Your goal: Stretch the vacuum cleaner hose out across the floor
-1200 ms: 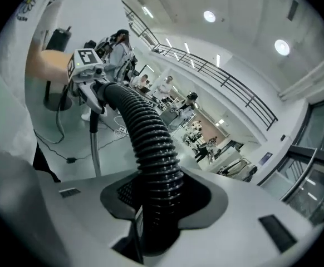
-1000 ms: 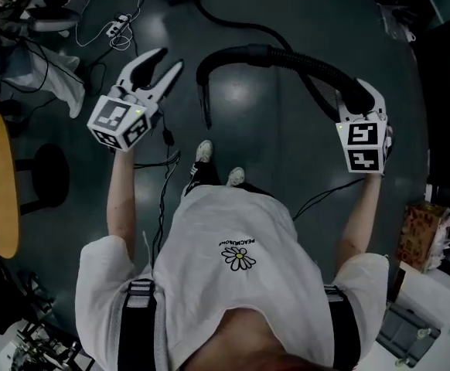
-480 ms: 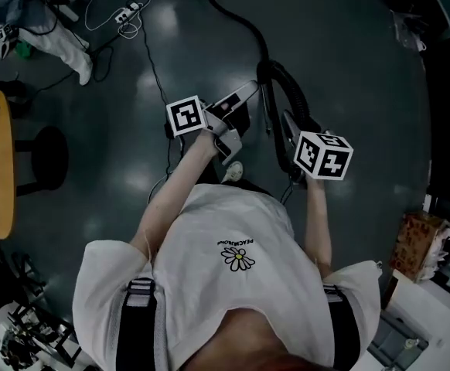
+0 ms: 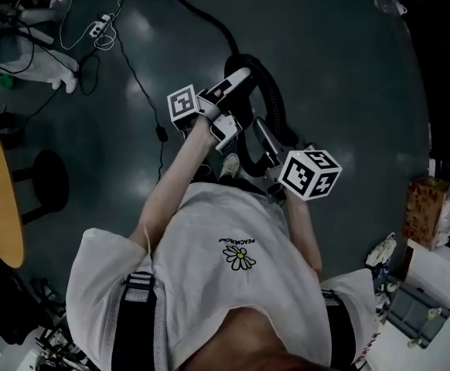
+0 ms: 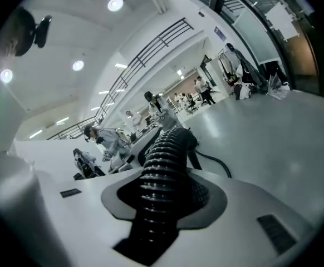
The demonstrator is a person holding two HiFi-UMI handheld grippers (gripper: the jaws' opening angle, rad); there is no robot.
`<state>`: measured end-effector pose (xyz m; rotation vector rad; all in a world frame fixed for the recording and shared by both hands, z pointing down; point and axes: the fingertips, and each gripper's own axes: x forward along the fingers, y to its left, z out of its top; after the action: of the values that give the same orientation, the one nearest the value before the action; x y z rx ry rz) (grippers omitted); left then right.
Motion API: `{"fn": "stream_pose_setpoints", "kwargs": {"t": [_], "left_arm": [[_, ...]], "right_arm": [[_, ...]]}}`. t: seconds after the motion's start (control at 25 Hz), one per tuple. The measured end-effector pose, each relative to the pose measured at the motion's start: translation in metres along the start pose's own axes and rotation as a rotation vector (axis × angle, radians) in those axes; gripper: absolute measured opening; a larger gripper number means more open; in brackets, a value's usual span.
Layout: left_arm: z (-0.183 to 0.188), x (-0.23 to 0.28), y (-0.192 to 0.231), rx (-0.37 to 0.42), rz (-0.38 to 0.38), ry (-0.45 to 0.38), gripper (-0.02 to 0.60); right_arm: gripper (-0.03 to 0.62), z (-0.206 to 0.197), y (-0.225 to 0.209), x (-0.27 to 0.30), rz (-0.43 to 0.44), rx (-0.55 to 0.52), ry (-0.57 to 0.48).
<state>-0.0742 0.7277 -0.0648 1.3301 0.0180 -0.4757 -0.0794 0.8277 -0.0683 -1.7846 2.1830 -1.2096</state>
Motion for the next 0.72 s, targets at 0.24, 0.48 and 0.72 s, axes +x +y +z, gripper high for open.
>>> {"fn": "stream_pose_setpoints", "kwargs": {"t": [0.24,0.48,0.72], "left_arm": [[-0.011,-0.013,0.025,0.039,0.11,0.009,0.289],[0.04,-0.029,0.005,-0.002,0.087,-0.042,0.296],[0.04,-0.038,-0.04,0.119,-0.046,0.023,0.247]], "right_arm": [[0.149,-0.02,0.021,0.007,0.062,-0.043,-0.017],[0.149,-0.045,0.061,0.032,0.11,-0.253,0.081],[0.15,-0.07,0.081,0.045,0.114,-0.364,0.115]]}}
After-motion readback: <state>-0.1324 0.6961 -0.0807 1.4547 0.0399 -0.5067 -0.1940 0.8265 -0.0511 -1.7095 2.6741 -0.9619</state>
